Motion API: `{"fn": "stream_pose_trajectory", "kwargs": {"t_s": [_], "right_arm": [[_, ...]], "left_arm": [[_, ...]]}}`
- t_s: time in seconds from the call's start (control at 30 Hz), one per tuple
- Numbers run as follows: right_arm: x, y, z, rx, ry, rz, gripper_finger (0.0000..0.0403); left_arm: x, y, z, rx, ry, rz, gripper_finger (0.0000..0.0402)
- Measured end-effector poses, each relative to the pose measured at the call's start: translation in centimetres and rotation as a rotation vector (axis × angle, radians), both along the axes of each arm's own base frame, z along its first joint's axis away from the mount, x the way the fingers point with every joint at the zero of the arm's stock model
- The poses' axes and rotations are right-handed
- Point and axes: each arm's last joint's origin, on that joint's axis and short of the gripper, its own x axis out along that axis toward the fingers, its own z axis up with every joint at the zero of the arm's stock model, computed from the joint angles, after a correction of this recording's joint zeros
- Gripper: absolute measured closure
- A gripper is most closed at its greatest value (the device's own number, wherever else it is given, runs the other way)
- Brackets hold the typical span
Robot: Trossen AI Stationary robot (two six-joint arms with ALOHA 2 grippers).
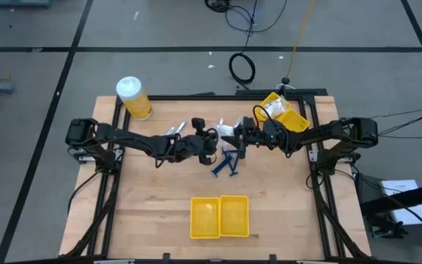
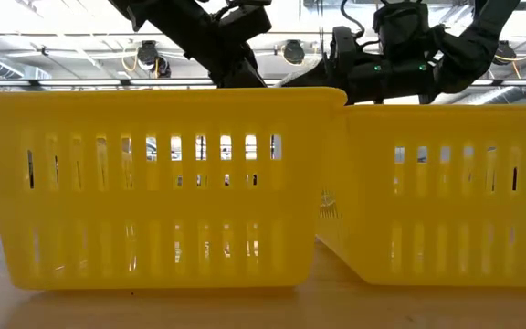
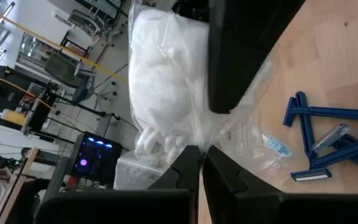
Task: Pick & Place Travel size toiletries
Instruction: Put the white cotton pack into the top left yellow bin
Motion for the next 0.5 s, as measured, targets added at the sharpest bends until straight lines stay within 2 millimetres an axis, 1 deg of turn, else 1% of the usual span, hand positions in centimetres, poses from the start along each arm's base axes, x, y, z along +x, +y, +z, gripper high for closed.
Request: {"fn": "stream_pose_trajectory", "kwargs": {"t_s": [0.17,0.23,0.33,0.5], "right_arm": [[0.0,0.0,0.0,-0.007,0.003,-0.002,0.0349],[0.0,0.0,0.0,-0.026,0.005,0.001,0.036],[0.0,-0.1,0.0,-0.042,0.004,-0.003,0.0364],[-0.2,-0.6,-0.2,-0.026,0.021,-0.021,0.0353]], "left_arm": [[0.0,-0.5,0.0,-0.008,-0.007,-0.009,0.0399],[0.1,-0.7,0.1,-0.057,-0.058,0.009,0.0392],[0.3,-1.0,0.6,-0.2,-0.189,0.017,0.0361],[0.1,-1.4,2.0,-0.329,-0.283,-0.087,0.0277]]}}
